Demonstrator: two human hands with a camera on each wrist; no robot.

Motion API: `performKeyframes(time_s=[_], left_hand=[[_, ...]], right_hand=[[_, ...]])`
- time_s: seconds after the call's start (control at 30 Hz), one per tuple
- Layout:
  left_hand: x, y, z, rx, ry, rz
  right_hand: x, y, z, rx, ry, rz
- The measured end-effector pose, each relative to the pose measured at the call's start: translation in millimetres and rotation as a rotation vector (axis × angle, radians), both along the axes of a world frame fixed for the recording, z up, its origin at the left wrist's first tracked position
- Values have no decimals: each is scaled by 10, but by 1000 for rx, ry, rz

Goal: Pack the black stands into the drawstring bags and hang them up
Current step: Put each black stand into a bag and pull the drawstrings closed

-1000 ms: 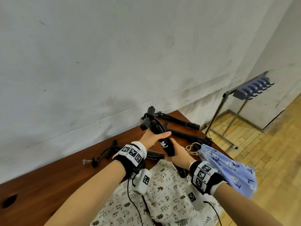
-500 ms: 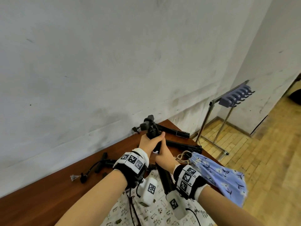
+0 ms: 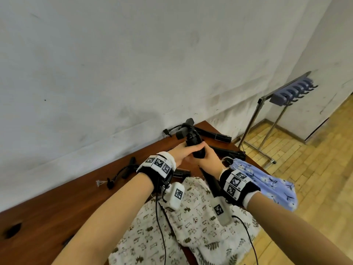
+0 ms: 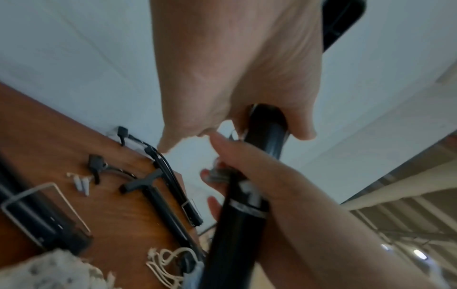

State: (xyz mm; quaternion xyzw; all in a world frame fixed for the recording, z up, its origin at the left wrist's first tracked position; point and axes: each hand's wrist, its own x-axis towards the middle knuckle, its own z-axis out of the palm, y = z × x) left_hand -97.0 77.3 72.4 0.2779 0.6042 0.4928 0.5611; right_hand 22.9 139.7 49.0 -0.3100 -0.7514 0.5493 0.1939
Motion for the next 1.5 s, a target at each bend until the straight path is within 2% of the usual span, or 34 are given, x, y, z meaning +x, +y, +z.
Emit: performKeyframes(time_s=[0.07, 0.13, 0.3, 0.43, 0.53, 0.63, 0.7, 0.8, 0.97, 1.1, 1.17, 1.27, 1.37, 1.5], left_hand=[[-123, -65, -88, -66, 15, -87], [-272, -173, -187, -161, 36, -54], [-601, -454, -815, -510, 357, -35], [-608, -648, -1325, -693, 501, -172], [-583, -628, -1528, -671, 575, -297], [-581, -577, -1683, -662, 635, -331], [-543, -537, -1765, -673, 613, -363], [-459, -485, -1876, -692, 725, -543], [-336, -447, -1998, -668, 987, -536], [-282, -485, -1998, -597, 1095, -497], [-306, -454, -1891, -519, 1030, -405], [-409, -345, -1664, -415, 749, -240], [-522, -228, -1341, -287, 504, -193], [-556, -143, -720, -69, 478, -273]], right_hand=[[33, 77, -10, 17, -33, -14], [92, 168, -37, 49, -76, -55], [266, 337, -122, 64, -192, -126], [345, 379, -215, 78, -321, -89], [403, 359, -278, 109, -420, -59], [458, 338, -383, 91, -450, -48], [464, 330, -446, 71, -457, -53], [461, 315, -535, 26, -444, -67], [470, 367, -679, -11, -457, -91], [455, 393, -750, -23, -474, -92], [440, 396, -757, -23, -475, -81], [391, 383, -682, 0, -493, -15], [316, 394, -535, 36, -471, 59], [268, 365, -315, 84, -381, 127]])
